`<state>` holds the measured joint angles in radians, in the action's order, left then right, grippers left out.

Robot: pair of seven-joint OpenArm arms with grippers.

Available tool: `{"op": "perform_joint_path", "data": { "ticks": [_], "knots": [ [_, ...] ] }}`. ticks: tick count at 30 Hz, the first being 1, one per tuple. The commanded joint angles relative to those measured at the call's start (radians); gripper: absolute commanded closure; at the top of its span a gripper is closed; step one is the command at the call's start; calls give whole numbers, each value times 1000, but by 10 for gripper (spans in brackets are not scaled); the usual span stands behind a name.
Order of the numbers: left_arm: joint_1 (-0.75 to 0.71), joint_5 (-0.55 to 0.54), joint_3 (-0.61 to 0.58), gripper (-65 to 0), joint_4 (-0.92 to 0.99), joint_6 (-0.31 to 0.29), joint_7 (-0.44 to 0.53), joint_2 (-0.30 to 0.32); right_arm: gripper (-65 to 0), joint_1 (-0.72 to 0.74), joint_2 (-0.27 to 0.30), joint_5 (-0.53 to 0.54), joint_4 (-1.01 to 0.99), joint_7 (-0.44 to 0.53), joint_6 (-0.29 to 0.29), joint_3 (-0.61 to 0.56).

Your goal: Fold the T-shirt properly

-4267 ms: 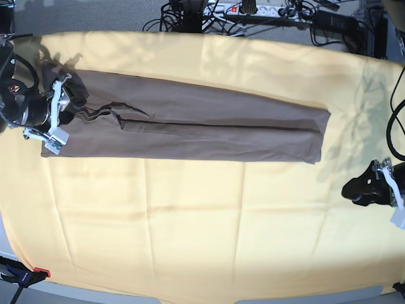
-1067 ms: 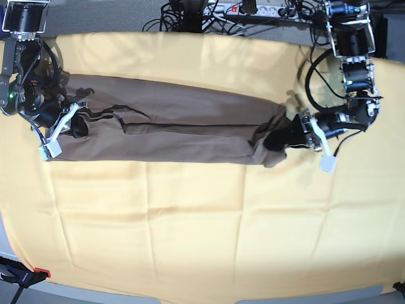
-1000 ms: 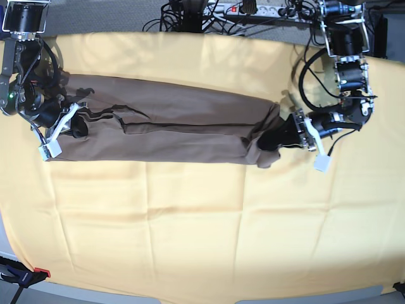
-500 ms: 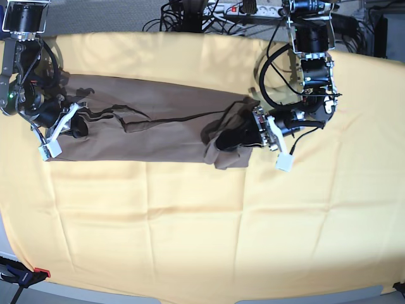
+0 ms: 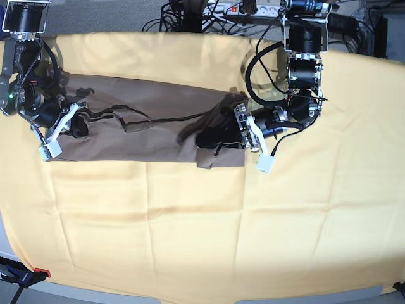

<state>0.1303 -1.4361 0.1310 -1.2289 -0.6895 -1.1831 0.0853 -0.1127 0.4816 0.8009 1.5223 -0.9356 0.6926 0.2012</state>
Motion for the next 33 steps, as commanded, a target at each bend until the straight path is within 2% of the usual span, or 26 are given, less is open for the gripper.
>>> {"op": "perform_joint_path", "data": {
  "ticks": [1,3,5,8,10,12,13,14,16,17,22,26,28,33],
  "knots": [
    [19,-44,0,-381,-14,-9,0,-5,0,10,12,3,5,-23,6,2],
    [20,-46,0,-412,-14,-9,-2,-5,0,10,12,5,5,-26,6,2],
    [20,-47,0,-412,-14,-6,-3,-5,-64,11,12,6,5,-26,6,2],
    [17,-47,0,-412,-14,32,-24,-5,-131,11,12,7,5,-26,6,2],
    [18,-47,0,-412,-14,24,-59,-4,-142,11,12,11,5,-26,6,2],
    [18,-47,4,-397,-14,-9,-81,1,-142,12,15,23,6,-24,6,3],
    [18,-47,8,-352,-14,-9,-83,1,-142,20,15,44,8,-25,6,4],
    [18,-47,15,-272,-14,-9,-82,1,-150,30,15,72,11,-26,6,10],
    [18,-47,44,-24,-14,-9,-83,2,-188,59,15,121,25,-26,6,25],
    [17,-47,65,0,-14,-9,-83,2,-211,77,15,132,38,-26,6,37],
    [17,-47,194,0,-14,-9,-82,32,-341,146,16,142,93,-60,6,140],
    [18,-47,267,0,-14,-9,-82,103,-363,171,15,142,93,-148,0,276],
    [17,-47,294,0,-14,-9,-82,147,-363,160,16,142,93,-178,-45,352],
    [17,-47,329,0,-14,-9,-82,259,-363,42,16,143,93,-180,-140,477]
  ]
}}
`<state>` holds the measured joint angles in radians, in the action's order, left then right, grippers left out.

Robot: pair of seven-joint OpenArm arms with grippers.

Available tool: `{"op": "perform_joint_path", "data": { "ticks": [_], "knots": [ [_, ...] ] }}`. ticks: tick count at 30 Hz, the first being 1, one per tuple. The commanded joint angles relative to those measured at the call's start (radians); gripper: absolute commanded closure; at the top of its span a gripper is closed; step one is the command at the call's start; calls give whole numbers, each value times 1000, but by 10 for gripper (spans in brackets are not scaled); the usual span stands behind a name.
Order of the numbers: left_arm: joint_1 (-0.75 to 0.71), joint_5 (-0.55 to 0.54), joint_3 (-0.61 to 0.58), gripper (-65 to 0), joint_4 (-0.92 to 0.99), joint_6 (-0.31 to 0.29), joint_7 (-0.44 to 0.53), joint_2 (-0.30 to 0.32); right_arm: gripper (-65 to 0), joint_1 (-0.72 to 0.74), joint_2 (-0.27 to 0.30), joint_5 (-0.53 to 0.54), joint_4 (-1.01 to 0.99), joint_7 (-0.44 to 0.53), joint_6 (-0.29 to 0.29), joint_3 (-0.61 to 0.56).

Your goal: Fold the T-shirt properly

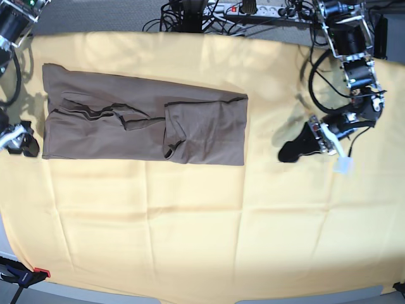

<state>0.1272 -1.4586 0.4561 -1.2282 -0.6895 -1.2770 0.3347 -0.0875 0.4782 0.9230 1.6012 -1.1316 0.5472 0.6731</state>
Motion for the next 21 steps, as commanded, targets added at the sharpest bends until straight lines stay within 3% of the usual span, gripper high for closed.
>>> {"op": "perform_joint_path", "data": {
  "ticks": [1,11,16,21],
  "knots": [
    [20,-25,4,0,-15,-9,12,34,-363,-12,16,24,14,16,-6,18],
    [20,-25,4,0,-15,-9,12,203,-363,-140,-52,76,8,12,-36,41],
    [18,-25,4,0,-15,-9,13,248,-363,-134,-77,83,-84,13,-42,40],
    [17,-25,4,0,-15,-9,11,262,-364,-119,-77,213,-203,-26,-3,40]
  ]
}}
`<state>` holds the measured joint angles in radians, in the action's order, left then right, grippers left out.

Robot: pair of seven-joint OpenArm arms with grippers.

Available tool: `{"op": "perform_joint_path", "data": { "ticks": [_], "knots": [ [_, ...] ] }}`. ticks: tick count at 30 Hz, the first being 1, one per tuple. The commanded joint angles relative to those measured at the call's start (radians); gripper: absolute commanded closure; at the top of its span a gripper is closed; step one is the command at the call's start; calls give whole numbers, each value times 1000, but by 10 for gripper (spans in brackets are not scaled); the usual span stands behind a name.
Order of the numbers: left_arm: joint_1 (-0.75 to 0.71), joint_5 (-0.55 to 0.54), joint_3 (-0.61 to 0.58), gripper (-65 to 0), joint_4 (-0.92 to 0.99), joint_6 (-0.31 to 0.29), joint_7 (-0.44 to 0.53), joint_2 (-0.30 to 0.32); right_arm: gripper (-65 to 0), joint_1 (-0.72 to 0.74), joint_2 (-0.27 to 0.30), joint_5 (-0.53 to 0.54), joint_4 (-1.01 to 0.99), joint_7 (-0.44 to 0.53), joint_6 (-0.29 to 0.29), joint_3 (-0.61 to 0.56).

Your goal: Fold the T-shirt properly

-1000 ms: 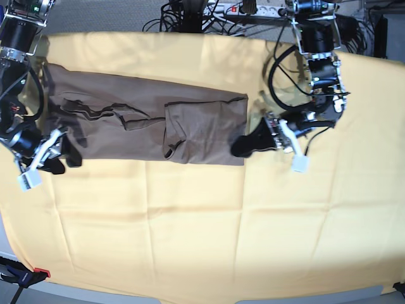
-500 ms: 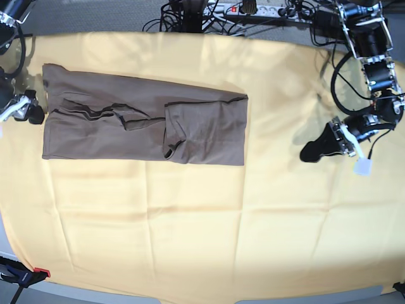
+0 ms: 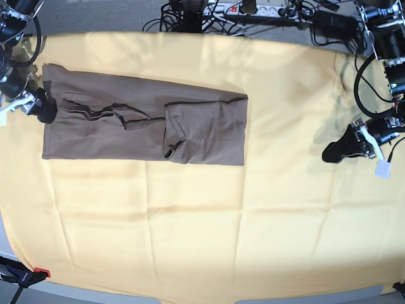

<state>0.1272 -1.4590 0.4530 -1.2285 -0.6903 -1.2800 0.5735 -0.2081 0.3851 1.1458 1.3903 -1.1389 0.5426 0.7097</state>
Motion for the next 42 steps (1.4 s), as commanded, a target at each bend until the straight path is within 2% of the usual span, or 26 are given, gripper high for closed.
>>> {"op": "perform_joint_path", "data": {
  "ticks": [1,5,10,12,14,17,23,28,33,37,40,42],
  "knots": [
    [17,-25,7,0,-15,-8,15,22,-364,4,16,25,-10,-43,15,0],
    [18,-25,7,0,-15,-8,19,23,-364,3,16,115,-24,-115,61,-76],
    [18,-25,7,0,-15,-8,22,22,-362,10,16,136,-24,-113,100,-172],
    [17,-25,7,0,-15,-8,22,23,-338,15,16,134,-24,-99,122,-181],
    [18,-25,7,0,-15,-8,22,23,-238,25,17,114,-24,-80,132,-178],
    [18,-25,7,0,-15,-8,22,23,0,54,17,56,-24,-56,130,-170],
    [18,-25,7,0,-15,-8,23,27,0,130,36,6,-24,-60,117,-107],
    [18,-25,7,0,-15,-8,23,45,0,172,122,-106,-24,-62,85,-86],
    [18,-25,7,0,-15,-8,23,50,0,174,216,-119,-11,-62,85,-86],
    [18,-25,7,0,-15,-8,23,50,0,169,232,-98,89,-87,82,-86],
    [18,-25,7,0,-15,-8,23,50,0,167,212,32,205,-150,59,-86],
    [18,-25,7,0,-15,-8,23,49,0,167,191,63,294,-179,82,-86]
  ]
}}
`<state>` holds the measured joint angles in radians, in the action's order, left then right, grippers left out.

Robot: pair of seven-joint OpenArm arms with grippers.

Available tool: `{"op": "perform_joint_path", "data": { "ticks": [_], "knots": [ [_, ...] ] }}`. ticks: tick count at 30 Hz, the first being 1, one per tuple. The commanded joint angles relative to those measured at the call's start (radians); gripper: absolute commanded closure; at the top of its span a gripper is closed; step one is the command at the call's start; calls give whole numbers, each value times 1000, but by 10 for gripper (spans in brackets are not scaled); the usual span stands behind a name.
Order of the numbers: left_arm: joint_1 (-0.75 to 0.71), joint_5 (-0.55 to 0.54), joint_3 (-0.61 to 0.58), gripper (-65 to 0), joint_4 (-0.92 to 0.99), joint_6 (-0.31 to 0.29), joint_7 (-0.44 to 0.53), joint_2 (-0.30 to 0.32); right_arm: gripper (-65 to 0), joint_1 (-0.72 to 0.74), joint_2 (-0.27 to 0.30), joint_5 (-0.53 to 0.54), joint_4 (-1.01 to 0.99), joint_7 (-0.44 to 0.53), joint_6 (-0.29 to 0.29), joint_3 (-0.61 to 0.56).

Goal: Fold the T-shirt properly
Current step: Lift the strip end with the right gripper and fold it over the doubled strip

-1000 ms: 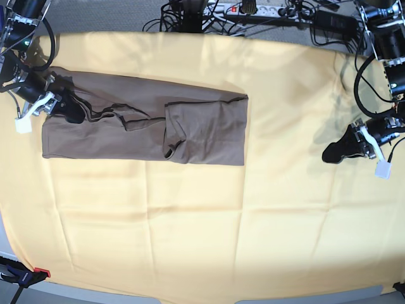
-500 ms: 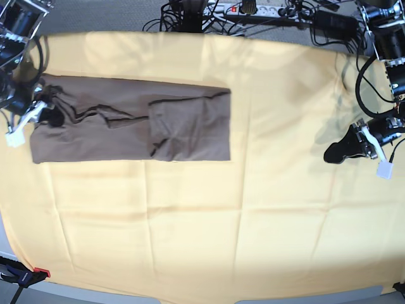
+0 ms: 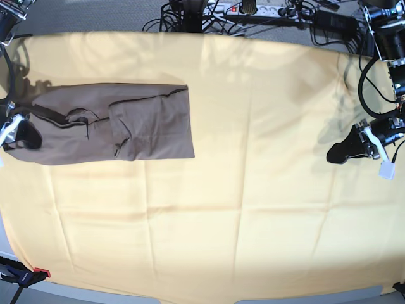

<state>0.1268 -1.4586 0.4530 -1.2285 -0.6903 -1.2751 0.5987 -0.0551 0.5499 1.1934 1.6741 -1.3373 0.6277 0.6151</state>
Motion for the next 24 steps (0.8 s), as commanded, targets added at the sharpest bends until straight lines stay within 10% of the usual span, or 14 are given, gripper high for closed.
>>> {"op": "perform_joint_path", "data": {
  "ticks": [1,15,24],
  "knots": [
    [18,-25,7,0,-15,-8,18,24,0,12,14,16,55,17,-3,8],
    [17,-25,7,0,-15,-8,17,24,0,-28,-242,158,403,20,48,-178],
    [15,-25,7,0,-15,-8,17,24,0,-16,-291,-159,402,240,70,-499]
  ]
}}
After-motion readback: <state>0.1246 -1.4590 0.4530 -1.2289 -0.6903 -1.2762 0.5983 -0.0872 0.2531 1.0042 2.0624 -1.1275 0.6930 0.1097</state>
